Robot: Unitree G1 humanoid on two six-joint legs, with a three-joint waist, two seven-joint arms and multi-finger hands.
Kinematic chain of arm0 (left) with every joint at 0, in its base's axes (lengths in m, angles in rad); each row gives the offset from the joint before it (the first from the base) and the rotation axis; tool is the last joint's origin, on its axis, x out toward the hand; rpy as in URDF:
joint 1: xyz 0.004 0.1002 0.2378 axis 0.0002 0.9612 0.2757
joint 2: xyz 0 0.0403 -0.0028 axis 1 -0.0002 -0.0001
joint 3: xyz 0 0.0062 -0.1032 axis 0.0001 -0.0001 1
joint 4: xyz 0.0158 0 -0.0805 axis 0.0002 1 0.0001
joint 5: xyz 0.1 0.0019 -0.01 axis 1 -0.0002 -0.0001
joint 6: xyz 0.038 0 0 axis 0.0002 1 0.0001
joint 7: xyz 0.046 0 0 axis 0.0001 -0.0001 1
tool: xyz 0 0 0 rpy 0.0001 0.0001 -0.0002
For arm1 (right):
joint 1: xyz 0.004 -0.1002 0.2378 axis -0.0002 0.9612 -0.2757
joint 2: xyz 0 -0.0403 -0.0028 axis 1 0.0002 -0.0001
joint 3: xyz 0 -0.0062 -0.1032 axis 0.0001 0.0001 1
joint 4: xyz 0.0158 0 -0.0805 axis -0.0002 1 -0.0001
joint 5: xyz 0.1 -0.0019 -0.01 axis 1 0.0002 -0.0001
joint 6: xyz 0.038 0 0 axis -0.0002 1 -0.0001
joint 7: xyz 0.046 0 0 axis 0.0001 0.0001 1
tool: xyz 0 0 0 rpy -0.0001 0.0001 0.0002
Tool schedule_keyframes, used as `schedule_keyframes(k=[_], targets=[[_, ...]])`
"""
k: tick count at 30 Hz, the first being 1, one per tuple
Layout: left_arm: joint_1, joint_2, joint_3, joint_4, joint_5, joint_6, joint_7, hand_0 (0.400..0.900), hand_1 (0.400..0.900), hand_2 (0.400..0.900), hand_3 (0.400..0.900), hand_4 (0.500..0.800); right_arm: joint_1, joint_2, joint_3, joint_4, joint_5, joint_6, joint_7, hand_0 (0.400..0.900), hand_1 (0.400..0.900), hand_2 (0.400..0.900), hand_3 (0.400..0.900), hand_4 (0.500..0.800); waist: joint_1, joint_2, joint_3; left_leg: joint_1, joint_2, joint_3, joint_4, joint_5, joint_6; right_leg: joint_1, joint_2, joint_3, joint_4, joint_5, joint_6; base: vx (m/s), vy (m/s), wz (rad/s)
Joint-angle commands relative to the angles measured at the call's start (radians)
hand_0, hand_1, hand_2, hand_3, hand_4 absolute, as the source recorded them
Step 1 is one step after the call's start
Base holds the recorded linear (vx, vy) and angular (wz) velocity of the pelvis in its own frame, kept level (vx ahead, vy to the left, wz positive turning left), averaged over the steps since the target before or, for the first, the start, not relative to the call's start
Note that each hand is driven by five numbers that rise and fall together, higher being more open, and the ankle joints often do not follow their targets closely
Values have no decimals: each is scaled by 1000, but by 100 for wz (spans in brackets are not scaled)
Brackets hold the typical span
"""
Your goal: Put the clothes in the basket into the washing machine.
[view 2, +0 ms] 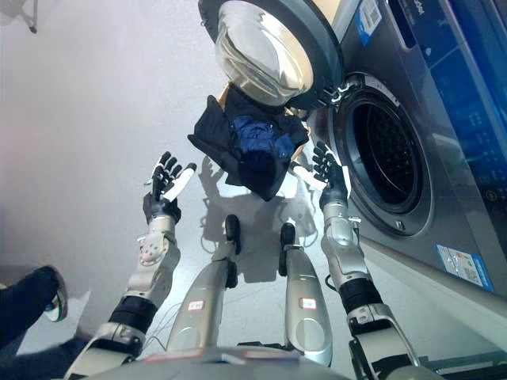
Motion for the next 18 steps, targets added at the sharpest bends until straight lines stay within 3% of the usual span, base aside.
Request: schedule_keyframes(k=[1,10,18], targets=[[-5,33,36,-75,23,-103,8,900,900,900,900,800,-20,-8,10,-109,-26,-102,-4,900,900,900,900,800,0,-21,-42,-6,19,-45,112,-149,-15,47,-33,-3,-215,186,82,0,0,0],[-8,37,25,-82,39,-98,12,900,900,900,900,800,-39,-16,18,-86,-64,-92,-17,900,900,900,900,800,7,-26,-36,-10,20,-53,100,-140,-16,46,-35,-11,-226,191,85,-3,-3,2],[-27,52,21,-136,53,-117,24,900,900,900,900,800,-202,-109,99,15,-274,-52,-78,900,900,900,900,800,52,-45,3,-80,17,-82,125,-134,-20,-15,-43,-37,-188,181,86,-33,-34,16]])
